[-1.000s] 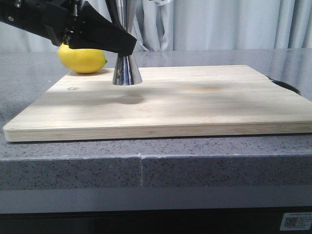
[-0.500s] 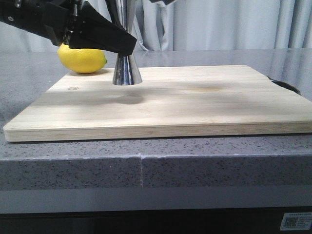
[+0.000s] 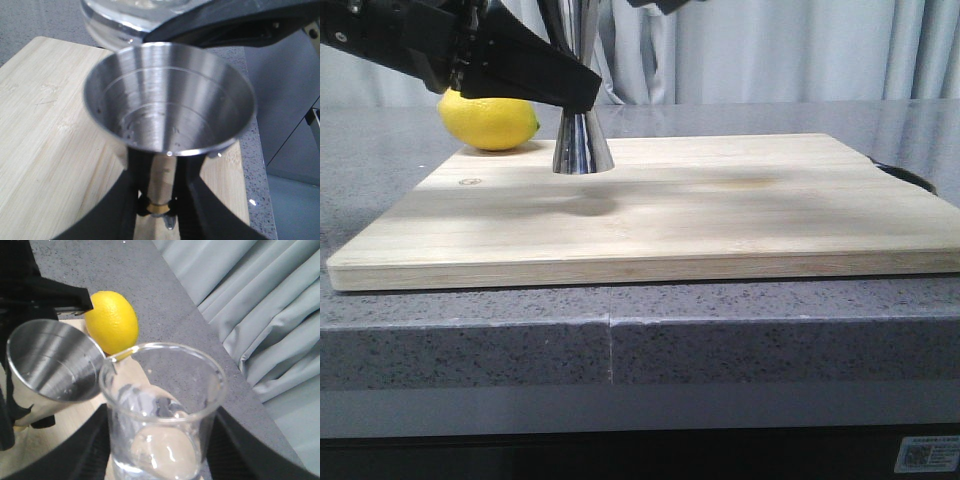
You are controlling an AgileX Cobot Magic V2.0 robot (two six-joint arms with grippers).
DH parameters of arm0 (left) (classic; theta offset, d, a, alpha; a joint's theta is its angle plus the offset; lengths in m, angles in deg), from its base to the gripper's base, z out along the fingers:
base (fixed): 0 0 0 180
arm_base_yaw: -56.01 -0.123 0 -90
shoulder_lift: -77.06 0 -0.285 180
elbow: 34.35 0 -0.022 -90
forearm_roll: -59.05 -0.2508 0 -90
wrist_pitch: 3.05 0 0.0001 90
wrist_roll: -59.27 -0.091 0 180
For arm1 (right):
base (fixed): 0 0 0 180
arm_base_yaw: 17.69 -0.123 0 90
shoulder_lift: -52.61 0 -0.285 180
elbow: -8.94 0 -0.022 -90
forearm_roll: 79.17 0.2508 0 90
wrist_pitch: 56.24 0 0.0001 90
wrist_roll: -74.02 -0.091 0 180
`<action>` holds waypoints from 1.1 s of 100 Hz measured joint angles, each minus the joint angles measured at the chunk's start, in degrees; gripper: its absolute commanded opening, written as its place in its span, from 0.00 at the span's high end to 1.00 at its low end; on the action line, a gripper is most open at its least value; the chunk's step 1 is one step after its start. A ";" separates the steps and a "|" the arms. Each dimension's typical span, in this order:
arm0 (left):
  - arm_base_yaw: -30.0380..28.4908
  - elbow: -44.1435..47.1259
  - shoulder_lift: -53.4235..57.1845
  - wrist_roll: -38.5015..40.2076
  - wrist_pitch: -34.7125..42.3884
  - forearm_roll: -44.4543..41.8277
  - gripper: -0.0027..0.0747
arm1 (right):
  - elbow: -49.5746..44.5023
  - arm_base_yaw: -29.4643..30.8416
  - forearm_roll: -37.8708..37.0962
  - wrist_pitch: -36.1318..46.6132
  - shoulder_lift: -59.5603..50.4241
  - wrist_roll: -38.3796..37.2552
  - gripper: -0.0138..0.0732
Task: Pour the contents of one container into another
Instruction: 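Tilt the beaker with the right gripper over the jigger's mouth, then tip the beaker further with the right gripper, pouring liquid into jigger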
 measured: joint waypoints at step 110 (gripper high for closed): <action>0.00 0.00 0.00 0.00 -0.80 -0.66 0.98 | 0.00 -1.41 -4.37 0.00 0.00 0.10 0.59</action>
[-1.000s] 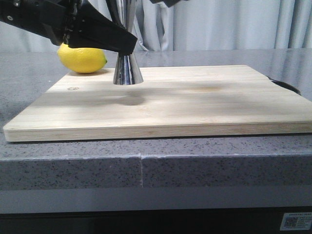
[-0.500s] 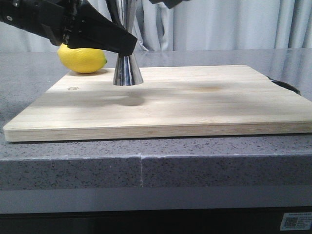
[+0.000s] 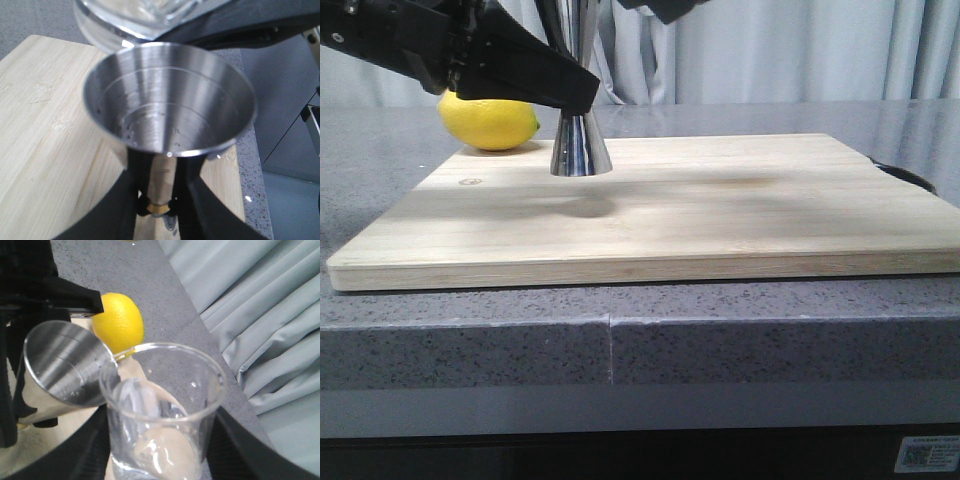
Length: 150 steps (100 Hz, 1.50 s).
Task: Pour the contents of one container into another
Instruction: 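Tip the beaker further with the right gripper, pouring liquid into jigger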
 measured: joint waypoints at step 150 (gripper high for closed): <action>0.00 0.00 0.00 0.00 -0.23 -0.11 0.98 | 1.77 -0.58 -7.53 -0.58 0.00 0.00 0.59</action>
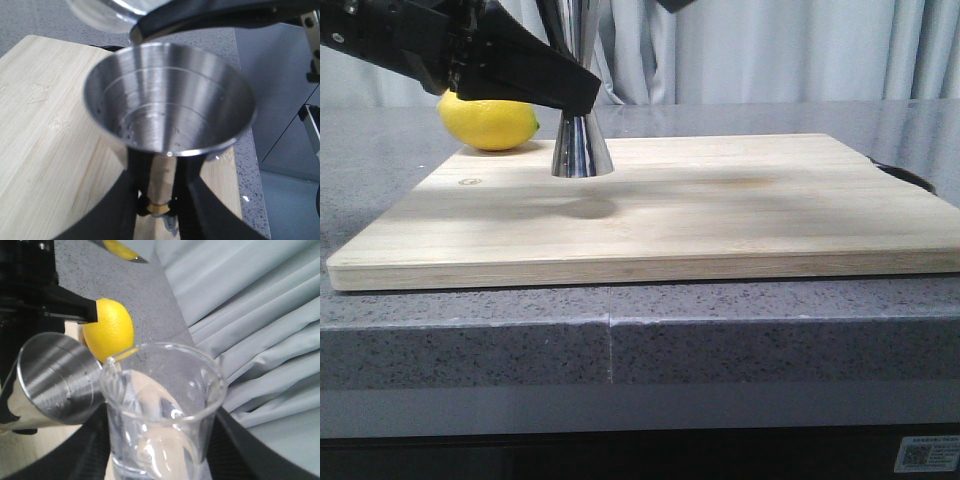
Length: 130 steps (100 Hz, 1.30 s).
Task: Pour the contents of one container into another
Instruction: 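Tip the beaker further with the right gripper, pouring liquid into jigger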
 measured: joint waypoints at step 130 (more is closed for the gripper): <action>0.00 0.00 0.00 0.00 0.35 0.00 0.98 | 0.00 -0.08 -7.48 -0.30 0.00 0.00 0.59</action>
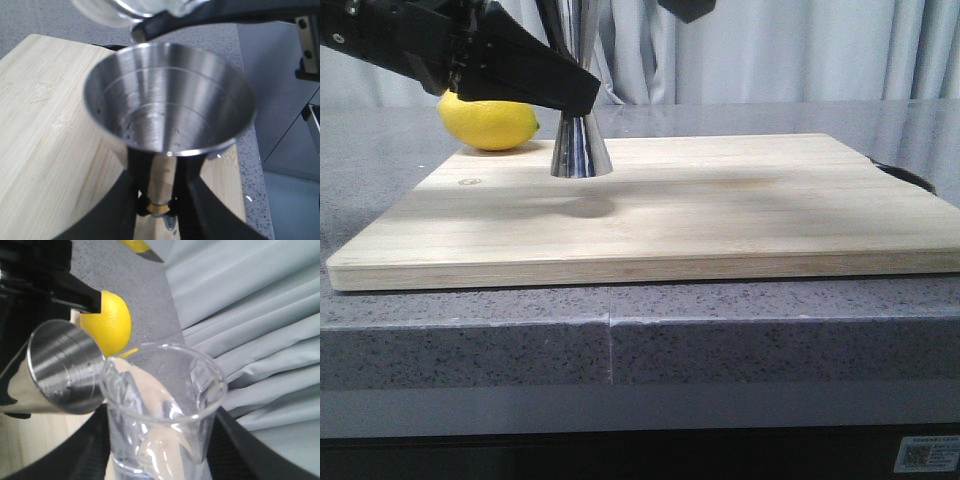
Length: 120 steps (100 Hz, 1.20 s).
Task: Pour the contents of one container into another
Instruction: 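Tip the beaker further with the right gripper, pouring liquid into jigger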
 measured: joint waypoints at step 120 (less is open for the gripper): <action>0.00 0.00 0.00 0.00 0.10 0.00 0.98 | 0.00 0.00 -6.38 0.00 0.00 0.00 0.59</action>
